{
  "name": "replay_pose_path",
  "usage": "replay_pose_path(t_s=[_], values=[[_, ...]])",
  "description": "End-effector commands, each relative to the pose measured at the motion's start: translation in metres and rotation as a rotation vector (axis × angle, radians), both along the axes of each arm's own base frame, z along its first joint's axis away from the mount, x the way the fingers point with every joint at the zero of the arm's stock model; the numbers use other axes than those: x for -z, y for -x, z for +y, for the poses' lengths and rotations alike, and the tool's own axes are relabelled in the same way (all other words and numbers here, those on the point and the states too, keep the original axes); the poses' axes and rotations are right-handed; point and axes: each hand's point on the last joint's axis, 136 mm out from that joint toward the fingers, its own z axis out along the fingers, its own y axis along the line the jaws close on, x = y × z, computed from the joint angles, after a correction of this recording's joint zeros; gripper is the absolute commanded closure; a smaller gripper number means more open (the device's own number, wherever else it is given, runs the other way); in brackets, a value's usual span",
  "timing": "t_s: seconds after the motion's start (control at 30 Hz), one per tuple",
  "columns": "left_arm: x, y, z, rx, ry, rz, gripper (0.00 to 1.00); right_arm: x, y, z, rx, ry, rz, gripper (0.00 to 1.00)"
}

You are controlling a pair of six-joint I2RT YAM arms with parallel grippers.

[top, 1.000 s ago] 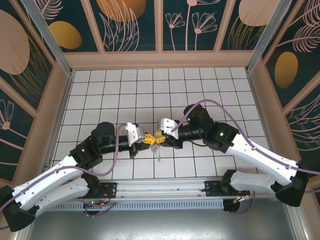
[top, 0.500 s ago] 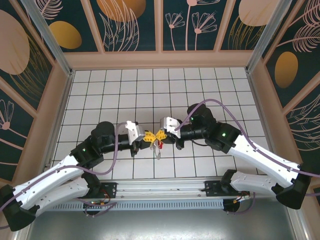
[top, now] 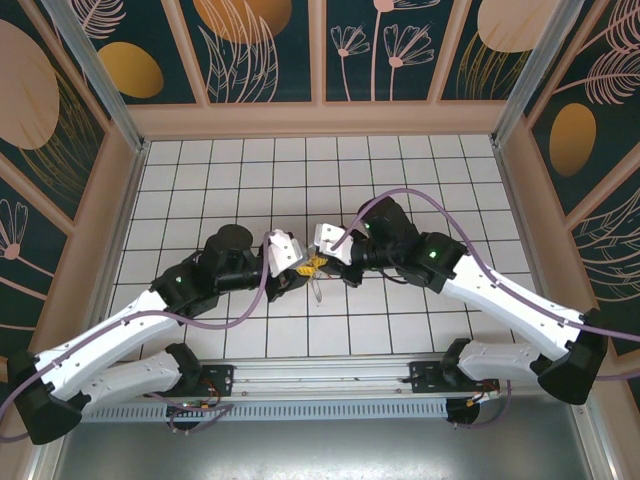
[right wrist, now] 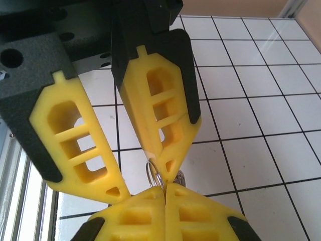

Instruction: Put the keys on the keyring

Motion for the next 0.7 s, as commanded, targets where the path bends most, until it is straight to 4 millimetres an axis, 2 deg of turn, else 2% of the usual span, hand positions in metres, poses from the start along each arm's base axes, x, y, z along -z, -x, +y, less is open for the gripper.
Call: replay_pose_path(t_s=[0.0,0.27,0.67], values=[[-0.006,0.001,0.002,0.003,-0.013,-0.034,0.77,-0.009,0.001,0.001,-0.006,0.01,-0.029,1.0],[-0.018,0.002,0.01,-0.019,0.016,-0.077,0.73,-0.016,0.018,0.0,-0.066,-0.027,0.004,1.0],[-0.006,0.001,0.001,0.019,-0.022,-0.051,0.75,-0.018,0.022,0.0,-0.086,-0.039,0.002,1.0]])
